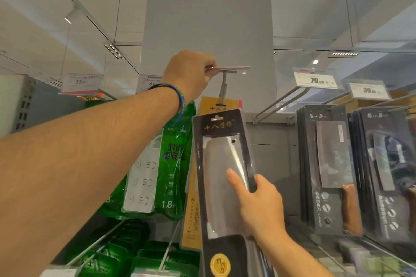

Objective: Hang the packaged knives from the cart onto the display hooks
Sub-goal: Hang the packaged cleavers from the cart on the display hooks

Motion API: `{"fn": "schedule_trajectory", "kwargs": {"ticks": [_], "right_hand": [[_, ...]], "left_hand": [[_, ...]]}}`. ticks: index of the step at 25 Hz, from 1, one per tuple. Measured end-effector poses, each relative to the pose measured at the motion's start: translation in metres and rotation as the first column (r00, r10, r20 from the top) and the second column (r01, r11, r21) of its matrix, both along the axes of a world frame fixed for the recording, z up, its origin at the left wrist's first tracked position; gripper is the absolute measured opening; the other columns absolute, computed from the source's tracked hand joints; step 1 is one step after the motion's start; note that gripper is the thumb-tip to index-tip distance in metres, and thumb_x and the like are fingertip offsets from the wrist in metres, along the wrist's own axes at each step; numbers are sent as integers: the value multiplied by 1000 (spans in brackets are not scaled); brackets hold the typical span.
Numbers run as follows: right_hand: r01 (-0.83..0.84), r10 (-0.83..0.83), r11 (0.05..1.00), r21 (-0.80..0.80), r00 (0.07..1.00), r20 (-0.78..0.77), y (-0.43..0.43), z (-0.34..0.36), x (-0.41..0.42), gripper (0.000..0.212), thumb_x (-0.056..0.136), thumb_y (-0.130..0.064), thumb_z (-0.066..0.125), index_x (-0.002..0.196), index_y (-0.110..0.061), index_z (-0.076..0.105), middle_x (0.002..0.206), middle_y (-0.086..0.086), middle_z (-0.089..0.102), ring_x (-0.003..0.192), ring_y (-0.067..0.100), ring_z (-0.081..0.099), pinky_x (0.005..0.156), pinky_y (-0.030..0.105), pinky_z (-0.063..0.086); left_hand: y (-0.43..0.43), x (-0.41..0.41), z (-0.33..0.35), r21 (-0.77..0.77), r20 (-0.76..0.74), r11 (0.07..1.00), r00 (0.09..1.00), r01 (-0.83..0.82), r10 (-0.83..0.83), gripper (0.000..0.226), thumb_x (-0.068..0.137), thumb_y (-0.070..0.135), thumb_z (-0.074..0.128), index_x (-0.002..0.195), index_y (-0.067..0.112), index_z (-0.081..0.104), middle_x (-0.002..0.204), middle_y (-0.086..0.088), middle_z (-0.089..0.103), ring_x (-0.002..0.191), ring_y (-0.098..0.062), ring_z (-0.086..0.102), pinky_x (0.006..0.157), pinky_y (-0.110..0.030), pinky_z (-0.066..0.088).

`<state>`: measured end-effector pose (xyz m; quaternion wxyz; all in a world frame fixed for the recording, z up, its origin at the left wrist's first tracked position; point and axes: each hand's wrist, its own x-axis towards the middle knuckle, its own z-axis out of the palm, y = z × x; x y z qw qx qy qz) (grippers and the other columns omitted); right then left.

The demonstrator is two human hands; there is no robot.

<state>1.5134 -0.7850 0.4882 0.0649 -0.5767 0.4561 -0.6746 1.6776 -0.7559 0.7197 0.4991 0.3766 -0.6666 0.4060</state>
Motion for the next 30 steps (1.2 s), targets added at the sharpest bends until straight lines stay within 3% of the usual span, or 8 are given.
{"fn": "schedule_trajectory", "kwargs": {"ticks": [2, 8, 13, 20, 24, 26, 28, 30], "right_hand": [[15, -13, 999, -51, 999, 39, -1, 2, -5, 68, 78, -74, 66, 69, -8, 52, 60, 3, 59, 52, 20, 51, 54, 43, 47], [-38, 47, 984, -171, 998, 47, 6, 27, -9, 66, 79, -75, 66, 66, -13, 49, 59, 3, 54, 47, 8, 42, 48, 32, 38], [-67, 75, 990, -123, 995, 66, 7, 35, -10, 78, 80, -75, 64, 78, 2, 53, 73, 19, 61, 64, 37, 53, 61, 50, 50], [-105, 109, 990, -99, 993, 39, 7, 34, -2, 68, 81, -73, 64, 73, -6, 51, 69, 12, 58, 58, 24, 48, 55, 41, 46], [-125, 127, 988, -87, 992, 20, 0, 31, 0, 65, 81, -75, 62, 82, -10, 63, 76, 3, 69, 72, 25, 67, 65, 47, 59], [-121, 122, 989, -84, 993, 4, -6, 32, -3, 62, 80, -77, 61, 82, -16, 65, 77, -4, 71, 72, 16, 69, 61, 41, 60], [-87, 84, 995, -55, 994, -64, -9, 22, -5, 54, 79, -78, 62, 74, -24, 62, 73, -15, 69, 66, 5, 66, 50, 22, 49], [32, -20, 997, 65, 986, -165, -14, -4, -6, 58, 77, -79, 61, 68, -23, 57, 63, -8, 64, 58, 6, 60, 47, 20, 38]], "left_hand": [[0, -1, 1, 6, 4, 1000, 1000, 6, -6, 24, 99, 36, 56, 108, 21, 73, 97, -3, 72, 88, -23, 61, 71, -30, 43], [1, 2, 5, -11, 42, 999, 998, -36, 36, 27, 100, 38, 54, 107, 20, 72, 94, -5, 72, 84, -24, 59, 69, -30, 39], [1, -1, 7, 12, 43, 999, 998, -42, 41, 26, 100, 37, 53, 108, 19, 71, 95, -4, 71, 81, -19, 54, 70, -29, 37], [2, 1, 5, -6, 55, 998, 997, -60, 60, 27, 100, 37, 53, 108, 19, 71, 95, -4, 71, 79, -18, 53, 71, -30, 40], [1, 2, 4, -4, 43, 999, 998, -40, 40, 26, 100, 37, 53, 108, 20, 71, 94, -4, 70, 80, -18, 53, 71, -30, 40], [1, 2, 4, -8, 43, 999, 998, -48, 48, 26, 100, 37, 53, 109, 19, 71, 94, -4, 71, 79, -18, 53, 70, -29, 37], [2, 2, 3, -10, 31, 999, 998, -50, 51, 26, 100, 36, 54, 109, 19, 71, 94, -5, 71, 80, -20, 55, 69, -29, 37], [4, 1, 1, 0, 17, 999, 999, -40, 40, 25, 100, 35, 55, 108, 19, 72, 94, -4, 71, 79, -19, 55, 68, -29, 36]]}}
